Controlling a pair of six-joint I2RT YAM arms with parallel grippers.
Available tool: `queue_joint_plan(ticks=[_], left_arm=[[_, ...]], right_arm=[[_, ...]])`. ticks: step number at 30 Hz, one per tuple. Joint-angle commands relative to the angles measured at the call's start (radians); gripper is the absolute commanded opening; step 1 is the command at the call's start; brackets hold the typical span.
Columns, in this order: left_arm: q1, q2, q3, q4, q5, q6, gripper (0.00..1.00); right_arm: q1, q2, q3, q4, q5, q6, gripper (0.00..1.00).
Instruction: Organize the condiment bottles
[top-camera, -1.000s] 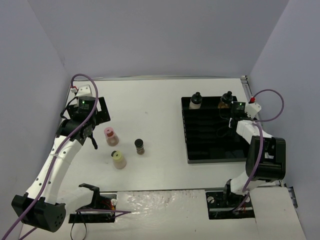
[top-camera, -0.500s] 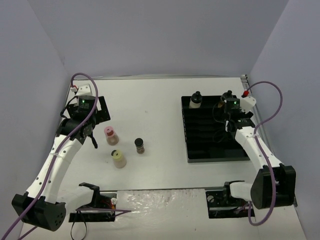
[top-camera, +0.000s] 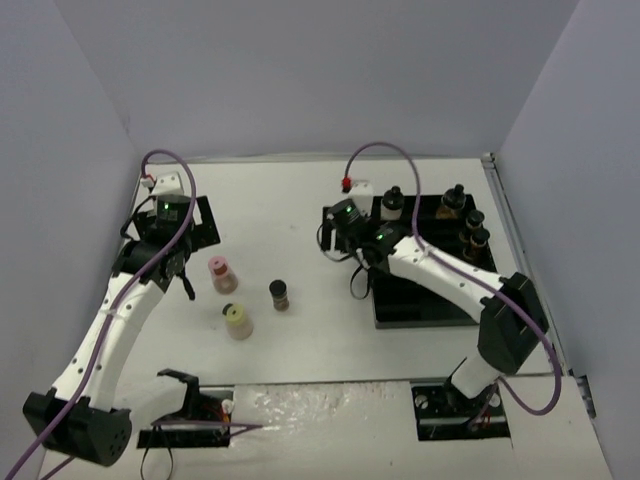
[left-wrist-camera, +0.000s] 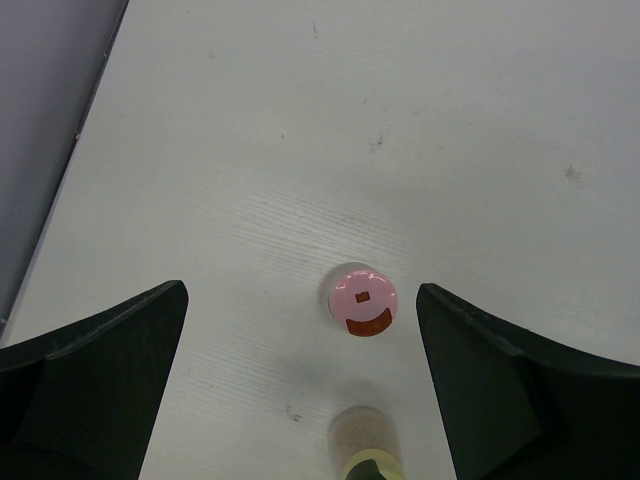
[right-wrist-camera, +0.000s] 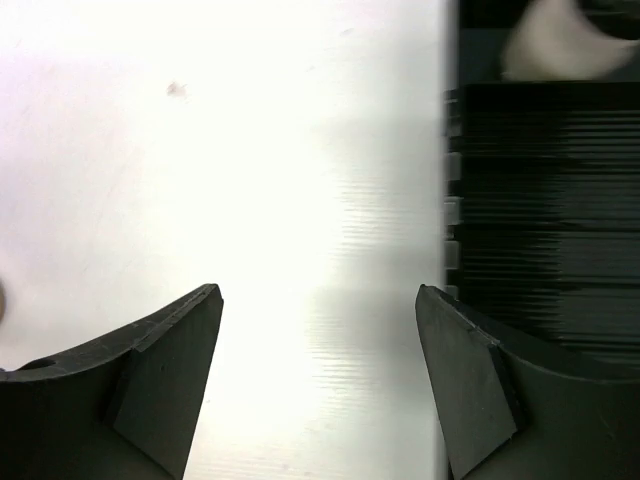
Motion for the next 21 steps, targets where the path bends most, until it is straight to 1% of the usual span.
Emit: queue_joint_plan(ticks=[1,7,11,16,21], left_arm=[[0.009,-0.020,0.031,0.045,-0.029,-0.006,0.97],[0.010,-0.019,0.029,0.046,-0.031,-0.009,0.97],[0.012,-0.019,0.026,0.046,-0.034,-0.008,0.97],[0.012,-0.016,0.027,0.047,-0.029,-0.009,0.97],[0.012,-0.019,0.027,0.046,-0.035,-0.008,0.97]], right_arm=[[0.156,0.097,0.151,-0.049,0.067,-0.016,0.75],[0.261,0.184,0.253,-0.080,0.086,-0.029,0.76],[0.309,0.220,0.316,-0.091,0.066,-0.030,0.76],[0.361,0.291,0.371,-0.111,0.067,-0.039,0.76],[0.386,0.341,0.400,-0.112,0.059,-0.031,0.76]])
